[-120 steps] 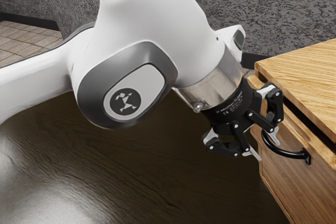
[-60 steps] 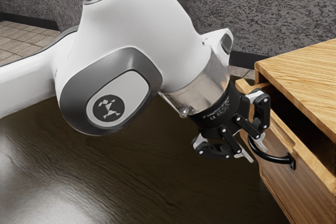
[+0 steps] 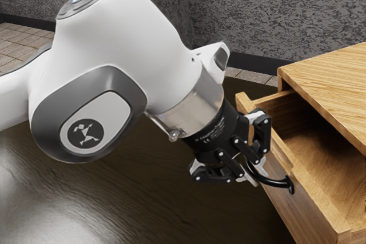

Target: Pull the drawer handle with one arm to open the drawer

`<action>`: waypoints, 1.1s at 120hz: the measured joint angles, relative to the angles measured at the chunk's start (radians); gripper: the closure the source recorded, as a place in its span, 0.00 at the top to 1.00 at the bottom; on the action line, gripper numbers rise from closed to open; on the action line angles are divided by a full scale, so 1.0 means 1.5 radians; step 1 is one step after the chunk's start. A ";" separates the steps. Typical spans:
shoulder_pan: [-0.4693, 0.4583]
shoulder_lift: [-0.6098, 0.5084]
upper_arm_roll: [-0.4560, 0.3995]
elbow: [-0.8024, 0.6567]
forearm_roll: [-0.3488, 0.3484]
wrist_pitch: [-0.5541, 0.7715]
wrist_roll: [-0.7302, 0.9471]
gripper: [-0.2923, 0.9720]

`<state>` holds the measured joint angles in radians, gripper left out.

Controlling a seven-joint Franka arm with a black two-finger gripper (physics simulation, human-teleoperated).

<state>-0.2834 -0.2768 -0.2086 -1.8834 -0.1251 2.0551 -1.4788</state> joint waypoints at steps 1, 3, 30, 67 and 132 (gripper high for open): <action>0.000 0.000 0.000 -0.001 0.000 0.000 0.000 0.23; 0.000 -0.001 0.000 -0.002 -0.001 0.000 0.000 0.23; 0.007 -0.034 0.000 -0.037 -0.012 0.004 0.000 0.23; 0.012 -0.068 -0.001 -0.068 -0.022 0.009 0.001 0.23; 0.029 -0.166 -0.013 -0.147 -0.043 0.016 0.001 0.23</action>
<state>-0.2397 -0.5266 -0.2281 -2.1046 -0.1894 2.0794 -1.4777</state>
